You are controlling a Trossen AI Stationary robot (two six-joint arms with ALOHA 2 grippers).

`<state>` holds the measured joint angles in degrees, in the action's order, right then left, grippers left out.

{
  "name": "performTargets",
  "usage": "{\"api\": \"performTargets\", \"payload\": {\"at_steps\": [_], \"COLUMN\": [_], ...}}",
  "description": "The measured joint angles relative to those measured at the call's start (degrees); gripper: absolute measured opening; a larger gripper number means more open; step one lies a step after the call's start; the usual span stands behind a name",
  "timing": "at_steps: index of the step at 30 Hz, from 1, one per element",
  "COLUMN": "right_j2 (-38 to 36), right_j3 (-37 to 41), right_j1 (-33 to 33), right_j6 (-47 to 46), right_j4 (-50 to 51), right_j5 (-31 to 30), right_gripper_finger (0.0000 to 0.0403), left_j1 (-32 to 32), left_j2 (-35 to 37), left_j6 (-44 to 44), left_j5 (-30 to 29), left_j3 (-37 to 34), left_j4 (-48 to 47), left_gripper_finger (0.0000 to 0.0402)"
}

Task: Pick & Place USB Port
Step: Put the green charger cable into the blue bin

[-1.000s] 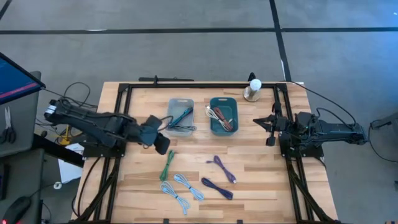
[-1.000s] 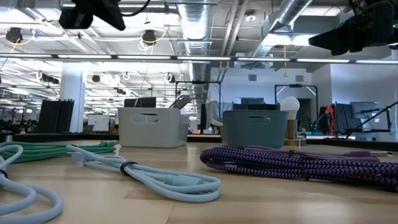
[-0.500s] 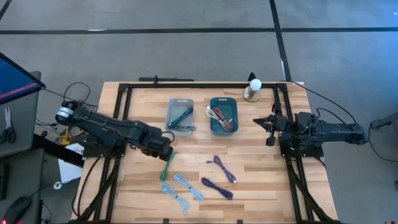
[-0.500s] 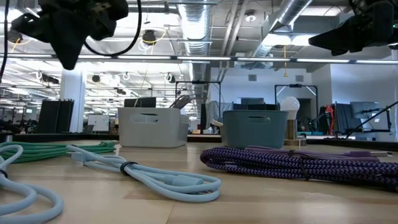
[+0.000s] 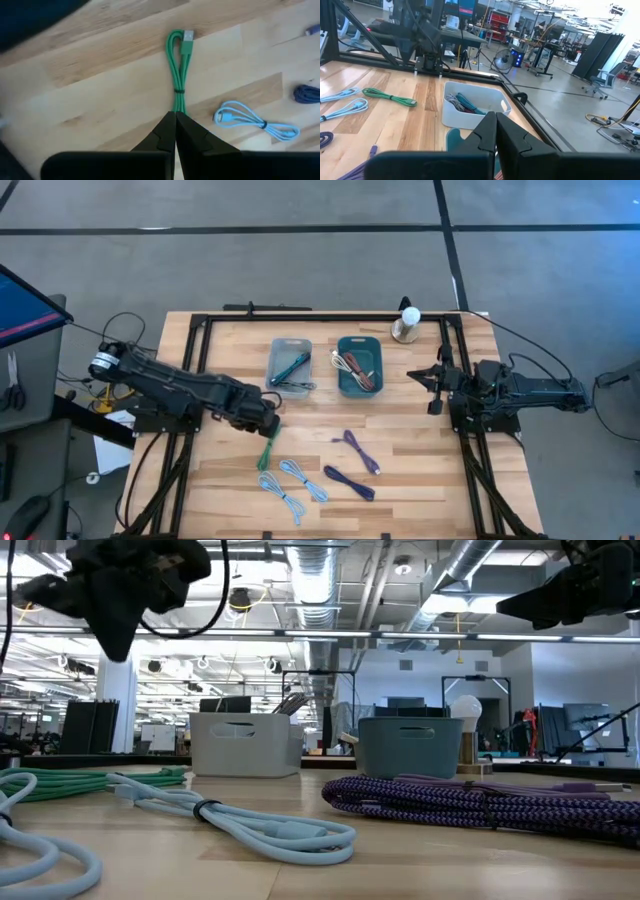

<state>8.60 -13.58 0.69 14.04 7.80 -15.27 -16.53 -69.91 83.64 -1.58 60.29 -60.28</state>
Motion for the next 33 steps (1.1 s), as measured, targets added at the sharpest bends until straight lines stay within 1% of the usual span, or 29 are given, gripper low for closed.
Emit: {"api": "performTargets", "payload": {"at_steps": [2,6,12,17,23,29,33], "right_j2": [0.0,0.0,0.0,0.0,0.0,0.0,0.0], "right_j3": [0.0,0.0,0.0,0.0,0.0,0.0,0.0], "right_j1": [0.0,0.0,0.0,0.0,0.0,0.0,0.0], "right_j6": [0.0,0.0,0.0,0.0,0.0,-0.1,-0.1], "right_j4": [0.2,0.4,0.4,0.4,0.4,0.6,0.8], "right_j5": [0.0,0.0,0.0,0.0,0.0,0.0,0.1], "right_gripper_finger": [0.0,0.0,0.0,0.0,0.0,0.0,0.0], "left_j1": [0.0,0.4,0.5,0.5,0.5,0.5,0.5], "left_j2": [0.0,0.0,0.0,0.0,0.0,0.0,0.0], "left_j6": [0.0,-0.7,-2.4,-2.9,-2.9,-2.8,-2.8], "left_j5": [0.2,4.3,3.7,1.5,1.2,1.2,1.2], "left_j3": [-2.1,-5.2,-9.8,-13.5,-16.7,-19.2,-22.1], "left_j4": [1.6,2.2,3.7,11.3,23.1,26.0,31.5], "left_gripper_finger": [0.0019,0.0043,0.0089,0.0124,0.0161,0.0193,0.0209]}}
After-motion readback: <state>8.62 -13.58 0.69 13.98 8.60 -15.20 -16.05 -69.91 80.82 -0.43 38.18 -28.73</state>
